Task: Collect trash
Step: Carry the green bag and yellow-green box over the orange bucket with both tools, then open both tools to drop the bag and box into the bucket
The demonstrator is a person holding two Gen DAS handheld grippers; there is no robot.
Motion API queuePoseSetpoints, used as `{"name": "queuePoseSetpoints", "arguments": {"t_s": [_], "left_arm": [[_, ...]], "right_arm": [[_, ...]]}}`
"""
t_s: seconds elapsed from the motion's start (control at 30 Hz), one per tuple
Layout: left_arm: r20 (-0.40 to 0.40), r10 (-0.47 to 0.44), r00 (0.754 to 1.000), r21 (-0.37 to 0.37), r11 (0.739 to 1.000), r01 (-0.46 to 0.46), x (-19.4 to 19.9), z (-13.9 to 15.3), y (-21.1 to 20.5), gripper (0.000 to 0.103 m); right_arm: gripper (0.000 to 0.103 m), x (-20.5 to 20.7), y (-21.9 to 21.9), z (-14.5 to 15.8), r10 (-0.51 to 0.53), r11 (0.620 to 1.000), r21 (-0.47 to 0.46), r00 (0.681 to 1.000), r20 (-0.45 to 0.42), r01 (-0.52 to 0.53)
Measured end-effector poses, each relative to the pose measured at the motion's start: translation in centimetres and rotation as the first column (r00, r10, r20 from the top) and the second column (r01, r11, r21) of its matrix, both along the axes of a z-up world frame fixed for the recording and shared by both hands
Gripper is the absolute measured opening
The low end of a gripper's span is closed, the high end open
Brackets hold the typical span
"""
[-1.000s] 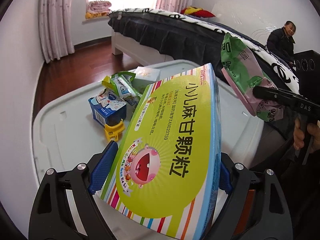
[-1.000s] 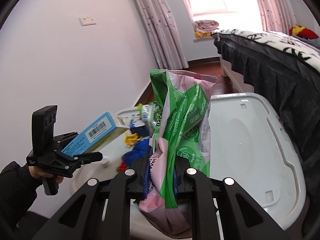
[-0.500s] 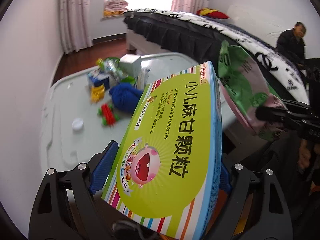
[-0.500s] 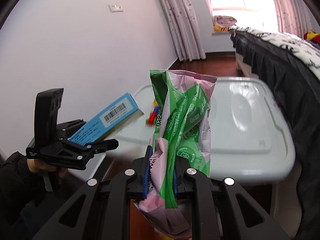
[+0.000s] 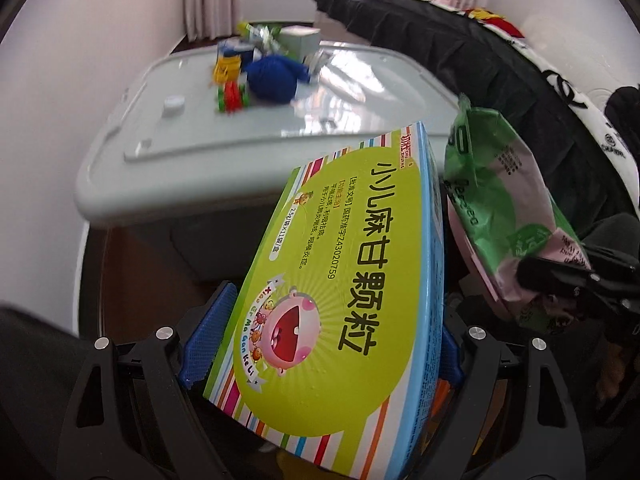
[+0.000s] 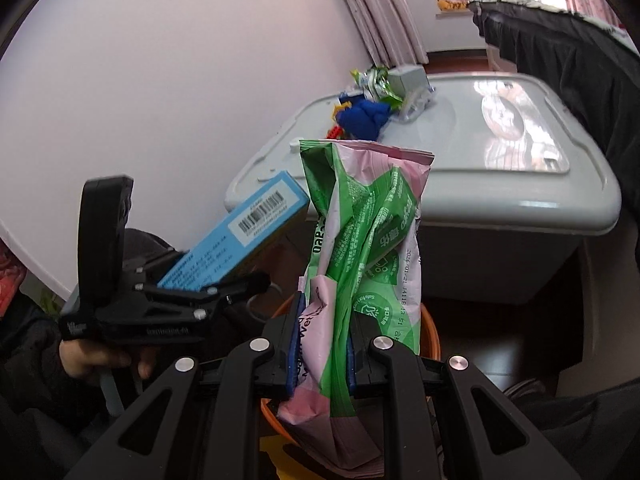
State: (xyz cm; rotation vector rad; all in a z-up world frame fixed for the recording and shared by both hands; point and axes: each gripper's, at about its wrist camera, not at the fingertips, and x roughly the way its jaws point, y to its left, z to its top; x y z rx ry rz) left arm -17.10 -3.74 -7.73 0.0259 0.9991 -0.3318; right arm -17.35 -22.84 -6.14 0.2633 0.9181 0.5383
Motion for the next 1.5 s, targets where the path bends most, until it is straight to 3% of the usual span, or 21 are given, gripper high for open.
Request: {"name": "queuePoseSetpoints", "arguments": {"t_s": [0.2,0.37,1.5], "left_arm": [[-0.061,-0.038,0.997,0.023,0.999,0.039,-1.2,-2.4,-1.0,0.083],[-0.071,-0.042,0.997,0.028,0.999,0.044,-1.2,-2.8,-0.9,0.083],[-0.077,-0.037,0.996,0.085,0.995,0.043,-1.5,-2.7,-1.5,0.083]], "right_arm": [[0.017,1.8,-0.8,-1.6,-0.011,0.999,0.031,0.998,-0.067,0.013],[0.017,1.5,-0.2,-2.1,-0.001,1.0,0.015,0.997,-0.071,0.002],[0.019,1.4,0.2,-2.1,0.01,1.0,0.006,0.997,-0.076,-0.009]]}}
